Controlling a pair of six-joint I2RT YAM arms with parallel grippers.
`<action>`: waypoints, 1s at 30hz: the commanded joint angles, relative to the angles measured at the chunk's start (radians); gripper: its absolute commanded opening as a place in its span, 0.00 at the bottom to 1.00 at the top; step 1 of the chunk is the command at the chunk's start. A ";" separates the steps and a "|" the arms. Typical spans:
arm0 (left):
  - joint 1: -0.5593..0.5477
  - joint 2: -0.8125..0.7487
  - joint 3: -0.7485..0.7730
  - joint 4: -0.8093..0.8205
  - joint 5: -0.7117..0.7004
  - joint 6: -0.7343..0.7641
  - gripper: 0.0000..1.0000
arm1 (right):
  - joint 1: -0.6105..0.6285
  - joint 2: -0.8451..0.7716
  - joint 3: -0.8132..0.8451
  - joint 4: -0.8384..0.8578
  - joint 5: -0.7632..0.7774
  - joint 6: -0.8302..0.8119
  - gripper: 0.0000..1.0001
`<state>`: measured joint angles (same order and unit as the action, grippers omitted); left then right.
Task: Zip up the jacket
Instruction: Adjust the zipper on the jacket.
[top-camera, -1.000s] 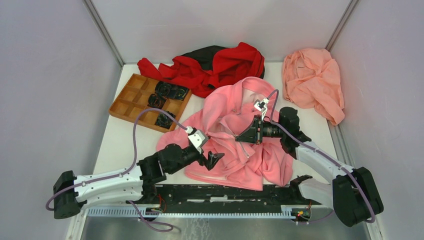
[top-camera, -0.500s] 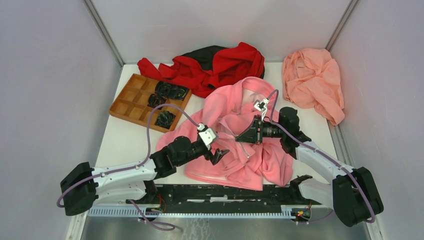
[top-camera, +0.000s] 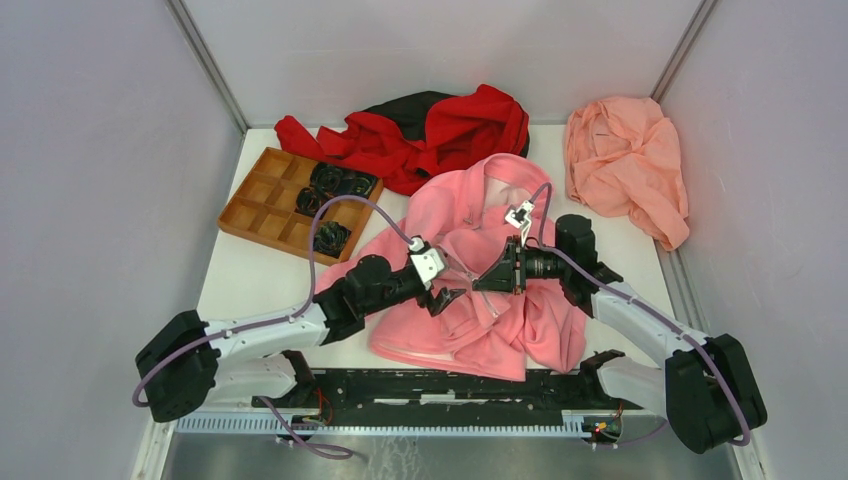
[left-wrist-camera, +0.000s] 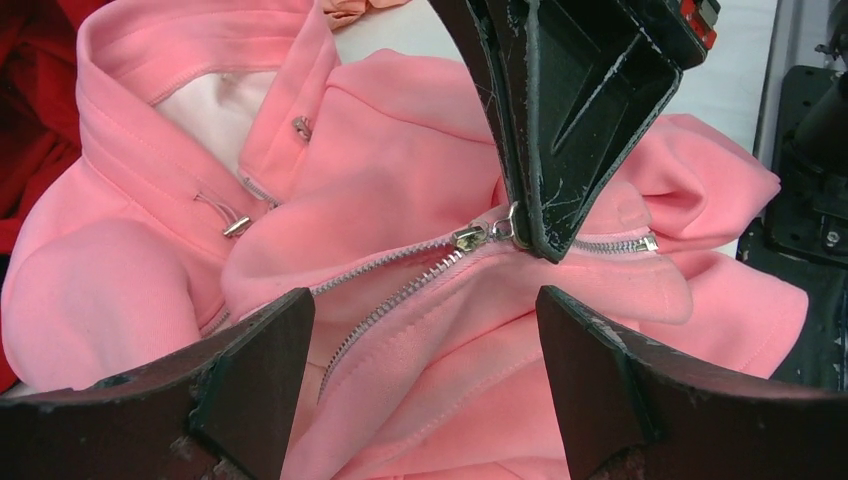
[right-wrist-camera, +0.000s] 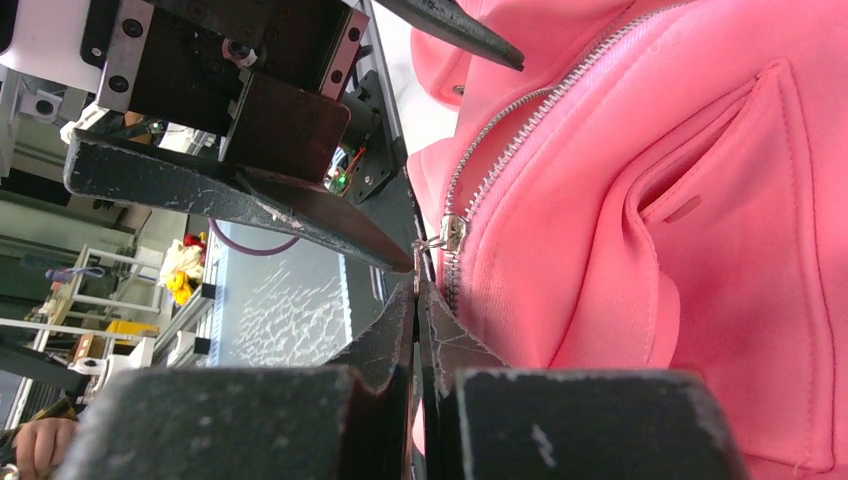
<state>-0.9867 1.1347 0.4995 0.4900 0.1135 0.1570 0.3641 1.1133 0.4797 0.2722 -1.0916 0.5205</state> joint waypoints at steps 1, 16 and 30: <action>0.022 0.002 0.034 0.050 0.091 0.064 0.87 | -0.004 0.000 0.065 -0.044 -0.036 -0.049 0.04; 0.063 0.098 0.160 -0.057 0.277 0.226 0.81 | -0.004 0.044 0.128 -0.099 -0.118 0.038 0.06; 0.063 0.055 0.068 -0.074 0.272 0.264 0.76 | -0.004 0.111 0.229 -0.176 -0.141 0.015 0.09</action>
<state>-0.9188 1.2110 0.5865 0.4477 0.3763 0.3553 0.3553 1.2030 0.6044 0.1089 -1.1950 0.5716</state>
